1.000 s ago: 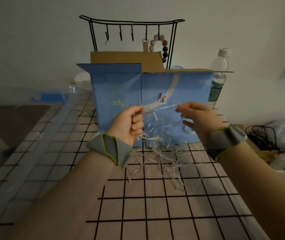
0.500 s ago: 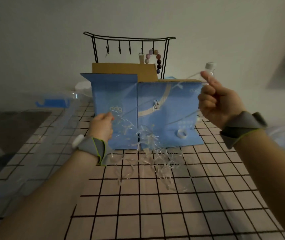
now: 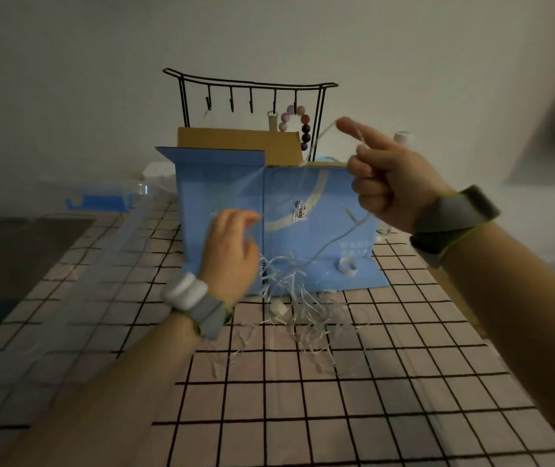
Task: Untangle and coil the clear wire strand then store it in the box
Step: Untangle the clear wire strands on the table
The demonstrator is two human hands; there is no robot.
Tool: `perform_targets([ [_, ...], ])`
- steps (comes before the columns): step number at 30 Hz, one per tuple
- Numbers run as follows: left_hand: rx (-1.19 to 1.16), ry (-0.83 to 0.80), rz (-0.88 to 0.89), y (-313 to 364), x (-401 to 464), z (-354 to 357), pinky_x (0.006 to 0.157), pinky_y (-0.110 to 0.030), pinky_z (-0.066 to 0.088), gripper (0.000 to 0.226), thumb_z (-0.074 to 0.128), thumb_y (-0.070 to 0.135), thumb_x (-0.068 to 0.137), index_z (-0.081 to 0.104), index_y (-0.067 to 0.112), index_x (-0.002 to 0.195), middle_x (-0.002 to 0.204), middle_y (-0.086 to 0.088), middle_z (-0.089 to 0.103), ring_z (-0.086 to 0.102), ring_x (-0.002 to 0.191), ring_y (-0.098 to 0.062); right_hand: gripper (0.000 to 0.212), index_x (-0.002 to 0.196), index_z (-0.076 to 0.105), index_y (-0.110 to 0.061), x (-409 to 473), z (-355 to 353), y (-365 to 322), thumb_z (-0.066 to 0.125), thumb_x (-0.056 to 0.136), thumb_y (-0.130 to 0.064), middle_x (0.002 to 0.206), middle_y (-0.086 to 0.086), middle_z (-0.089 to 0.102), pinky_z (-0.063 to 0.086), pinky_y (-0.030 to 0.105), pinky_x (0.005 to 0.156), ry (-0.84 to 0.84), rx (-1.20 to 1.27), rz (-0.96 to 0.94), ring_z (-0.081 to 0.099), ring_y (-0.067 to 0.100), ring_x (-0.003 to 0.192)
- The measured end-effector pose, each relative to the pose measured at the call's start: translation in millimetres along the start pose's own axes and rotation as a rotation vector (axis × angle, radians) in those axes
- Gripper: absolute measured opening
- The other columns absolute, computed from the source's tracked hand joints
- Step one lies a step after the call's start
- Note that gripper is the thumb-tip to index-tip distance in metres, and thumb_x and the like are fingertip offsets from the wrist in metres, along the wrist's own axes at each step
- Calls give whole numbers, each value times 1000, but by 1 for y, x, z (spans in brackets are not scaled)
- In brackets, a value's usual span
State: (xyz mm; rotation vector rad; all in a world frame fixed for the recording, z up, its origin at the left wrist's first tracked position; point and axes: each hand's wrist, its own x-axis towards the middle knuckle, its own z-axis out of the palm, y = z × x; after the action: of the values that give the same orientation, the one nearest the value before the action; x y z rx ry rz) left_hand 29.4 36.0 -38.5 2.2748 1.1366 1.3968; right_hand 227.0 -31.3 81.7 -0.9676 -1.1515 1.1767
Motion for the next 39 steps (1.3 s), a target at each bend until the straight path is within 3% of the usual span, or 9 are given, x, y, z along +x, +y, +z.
perform_targets([
  [3, -332, -286, 207, 38, -5, 7, 83, -4, 35, 28, 45, 22, 90, 58, 7, 109, 102, 3, 53, 47, 90, 9, 39, 121, 47, -32, 5, 19, -5, 24, 98, -9, 55, -7, 38, 10, 16, 40, -184, -29, -91, 19, 3, 41],
  [7, -450, -590, 75, 44, -6, 14, 82, -17, 44, 14, 46, 16, 95, 59, 21, 97, 83, 10, 63, 58, 82, 1, 37, 126, 37, -31, 9, 29, -24, 23, 98, -11, 57, -9, 41, 13, 12, 38, -254, 51, -263, 22, 1, 40],
  [12, -513, -545, -111, 29, -7, 7, 81, -38, 47, 27, 40, 20, 98, 57, 21, 77, 64, 8, 69, 56, 75, -24, 23, 117, 46, -21, 10, 13, -22, 38, 96, -24, 76, -5, 58, 43, 16, 52, 104, -17, -286, 52, 10, 60],
  [17, -810, -226, -277, 49, 13, -6, 85, -23, 44, 31, 33, 20, 100, 53, 19, 78, 68, 13, 70, 55, 84, -15, 58, 131, 44, -7, -5, 18, 35, 35, 92, -50, 129, 11, 52, 44, 30, 94, 25, -356, 280, 52, 24, 112],
  [22, -1063, -228, -369, 64, 28, -21, 71, -24, 54, 31, 25, 22, 102, 46, 15, 79, 77, 4, 74, 70, 78, -12, 27, 113, 52, -12, -19, 40, 66, 57, 87, -17, 112, 16, 64, 49, 18, 87, -197, -498, 163, 63, 15, 95],
  [25, -1083, -227, -353, 65, 35, -25, 89, -29, 49, 33, 22, 23, 102, 41, 16, 76, 90, 2, 73, 68, 93, -13, 23, 108, 55, 2, -15, 42, 67, 57, 85, 2, 72, 7, 67, 52, 16, 77, -114, -523, 61, 64, 17, 73],
  [33, -845, -30, -165, 40, 48, -29, 101, -26, 31, 34, 43, 33, 86, 67, 41, 63, 87, 25, 63, 52, 112, 1, 32, 116, 53, -11, -11, 21, 62, 60, 85, -4, 64, 6, 58, 57, 24, 67, 105, -312, 166, 60, 14, 57],
  [36, -778, 17, -190, 34, 51, -31, 107, -27, 26, 34, 46, 28, 91, 65, 37, 65, 114, -1, 62, 33, 136, -15, 6, 94, 58, -8, -17, 17, 63, 55, 90, -10, 59, 4, 52, 54, 23, 60, 74, -302, 195, 55, 16, 54],
  [39, -666, 17, -273, 29, 48, -30, 86, -19, 36, 27, 41, 21, 98, 62, 29, 83, 107, 6, 58, 48, 110, -3, 28, 71, 56, -7, -19, 17, 61, 44, 95, -16, 53, 3, 59, 54, 24, 69, 62, -308, 143, 63, 18, 60],
])
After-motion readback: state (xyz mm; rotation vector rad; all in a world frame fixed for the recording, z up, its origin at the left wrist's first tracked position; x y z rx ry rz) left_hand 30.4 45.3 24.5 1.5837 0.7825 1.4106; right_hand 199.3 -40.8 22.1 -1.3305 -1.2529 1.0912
